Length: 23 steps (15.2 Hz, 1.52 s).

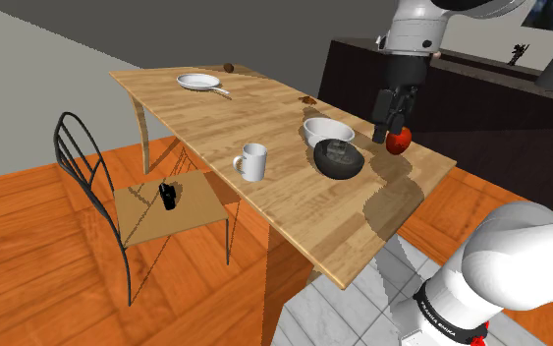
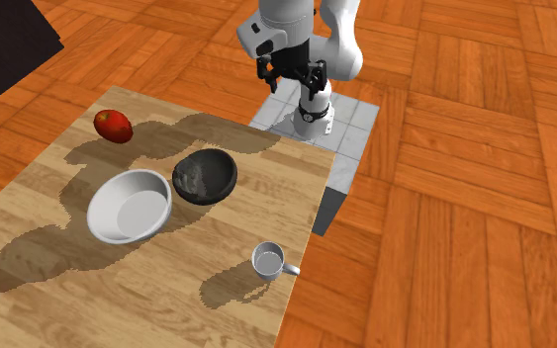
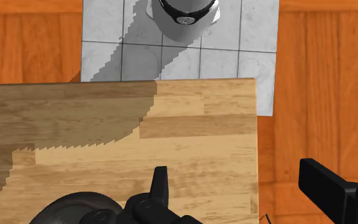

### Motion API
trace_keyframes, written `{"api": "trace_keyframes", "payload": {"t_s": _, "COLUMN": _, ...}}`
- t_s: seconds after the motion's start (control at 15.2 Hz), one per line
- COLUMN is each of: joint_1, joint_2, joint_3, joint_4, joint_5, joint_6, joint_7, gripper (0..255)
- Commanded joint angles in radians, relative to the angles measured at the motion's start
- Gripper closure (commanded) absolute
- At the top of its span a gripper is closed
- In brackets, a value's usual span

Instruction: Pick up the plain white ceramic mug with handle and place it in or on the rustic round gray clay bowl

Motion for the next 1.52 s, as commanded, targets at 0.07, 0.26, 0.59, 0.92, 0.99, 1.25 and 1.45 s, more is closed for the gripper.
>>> {"api": "trace_keyframes", "payload": {"t_s": 0.07, "joint_1": 0.002, "joint_2": 0.020, "joint_3": 0.000, "joint_4": -0.009, "joint_5": 0.000, "joint_6": 0.040, "joint_7": -0.007, "gripper": 0}}
{"api": "trace_keyframes", "payload": {"t_s": 0.26, "joint_1": 0.009, "joint_2": 0.088, "joint_3": 0.001, "joint_4": -0.028, "joint_5": 0.002, "joint_6": 0.159, "joint_7": -0.027, "gripper": 0}}
{"api": "trace_keyframes", "payload": {"t_s": 0.59, "joint_1": 0.020, "joint_2": 0.223, "joint_3": 0.003, "joint_4": -0.029, "joint_5": 0.006, "joint_6": 0.349, "joint_7": -0.059, "gripper": 0}}
{"api": "trace_keyframes", "payload": {"t_s": 0.92, "joint_1": 0.032, "joint_2": 0.376, "joint_3": 0.006, "joint_4": 0.007, "joint_5": 0.012, "joint_6": 0.522, "joint_7": -0.090, "gripper": 0}}
{"api": "trace_keyframes", "payload": {"t_s": 0.99, "joint_1": 0.034, "joint_2": 0.409, "joint_3": 0.007, "joint_4": 0.018, "joint_5": 0.014, "joint_6": 0.554, "joint_7": -0.097, "gripper": 0}}
{"api": "trace_keyframes", "payload": {"t_s": 1.25, "joint_1": 0.043, "joint_2": 0.541, "joint_3": 0.011, "joint_4": 0.078, "joint_5": 0.020, "joint_6": 0.670, "joint_7": -0.121, "gripper": 0}}
{"api": "trace_keyframes", "payload": {"t_s": 1.45, "joint_1": 0.049, "joint_2": 0.642, "joint_3": 0.015, "joint_4": 0.136, "joint_5": 0.024, "joint_6": 0.745, "joint_7": -0.139, "gripper": 0}}
